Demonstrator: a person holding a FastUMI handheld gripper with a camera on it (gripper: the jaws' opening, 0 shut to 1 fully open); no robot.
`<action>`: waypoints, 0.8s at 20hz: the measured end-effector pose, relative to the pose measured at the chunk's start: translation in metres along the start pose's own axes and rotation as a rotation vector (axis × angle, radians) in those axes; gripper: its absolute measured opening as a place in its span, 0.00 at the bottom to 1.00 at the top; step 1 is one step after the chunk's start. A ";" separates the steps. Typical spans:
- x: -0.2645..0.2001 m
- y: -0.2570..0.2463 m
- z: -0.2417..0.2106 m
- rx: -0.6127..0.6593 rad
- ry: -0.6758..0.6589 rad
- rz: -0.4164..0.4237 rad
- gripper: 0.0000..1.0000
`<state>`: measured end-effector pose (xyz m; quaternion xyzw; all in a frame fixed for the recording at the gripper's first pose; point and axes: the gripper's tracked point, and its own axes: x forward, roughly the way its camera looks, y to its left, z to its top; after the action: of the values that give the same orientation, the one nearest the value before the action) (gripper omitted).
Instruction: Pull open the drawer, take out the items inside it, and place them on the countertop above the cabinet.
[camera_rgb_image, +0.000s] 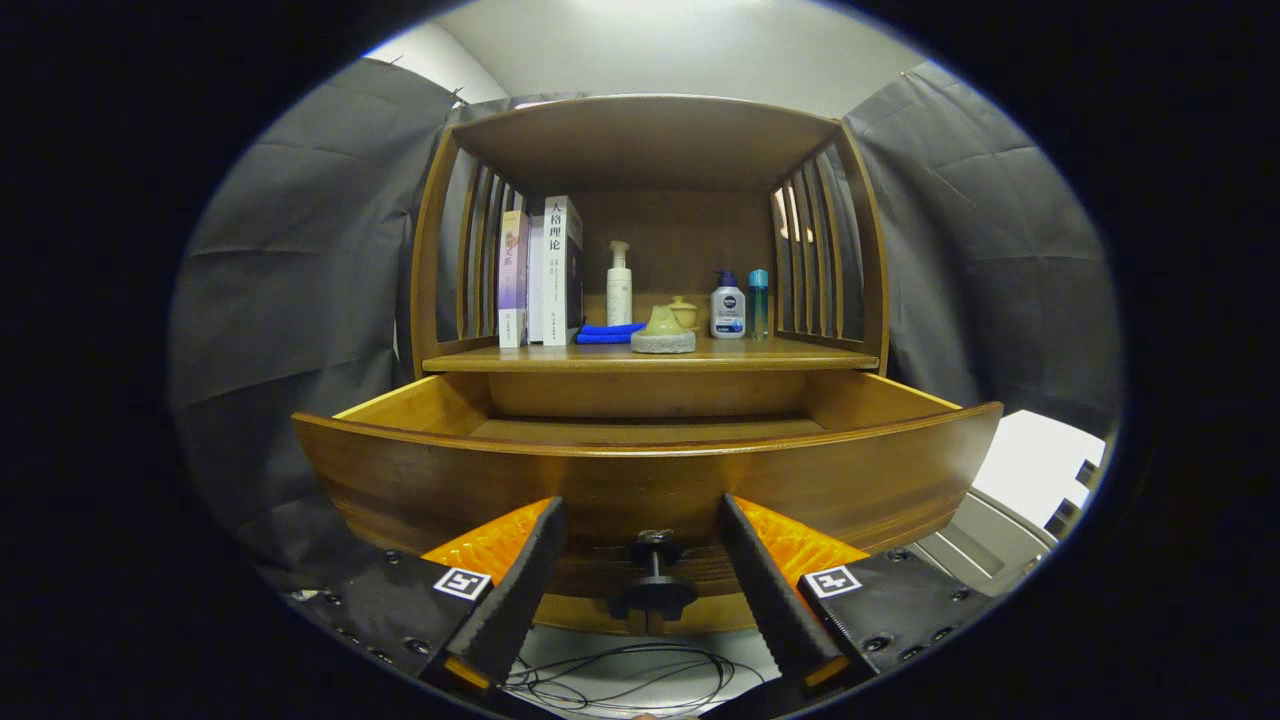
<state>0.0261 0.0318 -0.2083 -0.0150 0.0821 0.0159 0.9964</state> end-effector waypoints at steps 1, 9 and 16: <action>0.001 0.000 0.001 0.004 -0.002 0.001 0.98; 0.025 0.000 0.011 0.005 -0.004 0.000 0.98; 0.053 0.001 0.020 0.010 -0.002 -0.005 0.98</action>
<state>0.0814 0.0354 -0.1972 -0.0101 0.0813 0.0131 0.9965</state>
